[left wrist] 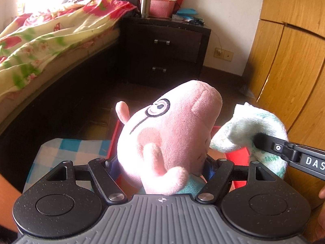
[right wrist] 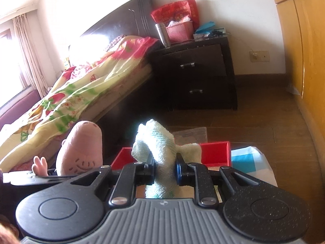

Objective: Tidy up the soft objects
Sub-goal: 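Lift and carry the pig plush and towel over the red box with both grippers, then open both grippers to drop the pig plush and towel into the red box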

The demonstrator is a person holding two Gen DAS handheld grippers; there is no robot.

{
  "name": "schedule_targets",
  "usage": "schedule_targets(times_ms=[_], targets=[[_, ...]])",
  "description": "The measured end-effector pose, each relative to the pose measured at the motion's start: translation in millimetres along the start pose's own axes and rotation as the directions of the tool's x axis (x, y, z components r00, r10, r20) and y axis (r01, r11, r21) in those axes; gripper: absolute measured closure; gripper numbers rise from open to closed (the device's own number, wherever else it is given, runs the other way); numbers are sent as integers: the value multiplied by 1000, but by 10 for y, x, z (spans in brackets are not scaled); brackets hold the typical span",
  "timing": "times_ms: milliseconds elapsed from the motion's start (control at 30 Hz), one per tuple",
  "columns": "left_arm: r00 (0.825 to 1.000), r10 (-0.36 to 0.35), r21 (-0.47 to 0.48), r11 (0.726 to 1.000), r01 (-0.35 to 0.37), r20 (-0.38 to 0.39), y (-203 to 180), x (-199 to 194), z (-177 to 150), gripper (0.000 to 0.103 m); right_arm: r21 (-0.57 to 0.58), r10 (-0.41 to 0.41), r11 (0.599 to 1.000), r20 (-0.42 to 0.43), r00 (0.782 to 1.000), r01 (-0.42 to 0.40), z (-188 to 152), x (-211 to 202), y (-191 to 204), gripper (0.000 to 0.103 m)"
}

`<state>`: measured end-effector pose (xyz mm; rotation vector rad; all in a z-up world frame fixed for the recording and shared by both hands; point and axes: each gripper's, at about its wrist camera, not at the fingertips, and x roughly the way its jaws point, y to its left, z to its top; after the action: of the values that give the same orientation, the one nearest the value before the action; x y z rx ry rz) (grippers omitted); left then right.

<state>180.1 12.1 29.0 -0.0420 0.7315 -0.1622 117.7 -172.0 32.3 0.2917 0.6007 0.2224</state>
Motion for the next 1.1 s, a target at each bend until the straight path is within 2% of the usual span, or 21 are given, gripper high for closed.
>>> schedule_targets(times_ms=[367, 467, 500, 533, 567, 600, 633, 667, 833, 1100], targets=[[997, 66, 3, 998, -66, -31, 41, 438, 126, 30, 60, -26, 998, -29, 999, 28, -45, 419, -242, 103], [996, 79, 5, 997, -79, -33, 40, 499, 174, 26, 67, -46, 997, -17, 999, 47, -61, 500, -292, 103], [996, 89, 11, 996, -88, -32, 28, 509, 186, 20, 64, -59, 996, -11, 998, 59, -66, 509, -304, 100], [994, 104, 17, 994, -103, -20, 20, 494, 198, 16, 55, -64, 996, -4, 998, 64, -66, 515, -313, 88], [992, 127, 20, 992, -127, -6, 14, 463, 206, 13, 52, -69, 996, 1, 998, 69, -64, 506, -320, 80], [989, 146, 18, 989, -146, 5, 13, 424, 216, 8, 52, -73, 996, 5, 997, 72, -57, 491, -322, 62], [987, 158, 16, 987, -158, 12, 12, 381, 226, 6, 57, -77, 995, 14, 997, 76, -49, 463, -322, 53], [987, 161, 12, 987, -161, 18, 17, 324, 222, 6, 58, -76, 996, 28, 997, 74, -41, 425, -312, 52], [993, 121, 15, 993, -121, 4, -4, -27, 45, 5, 56, -44, 998, 42, 998, 41, 17, 183, -228, 52], [997, 4, -7, 1000, -5, -76, -113, -426, -440, 5, 8, -36, 999, 16, 999, 36, -100, -295, 5, 50]])
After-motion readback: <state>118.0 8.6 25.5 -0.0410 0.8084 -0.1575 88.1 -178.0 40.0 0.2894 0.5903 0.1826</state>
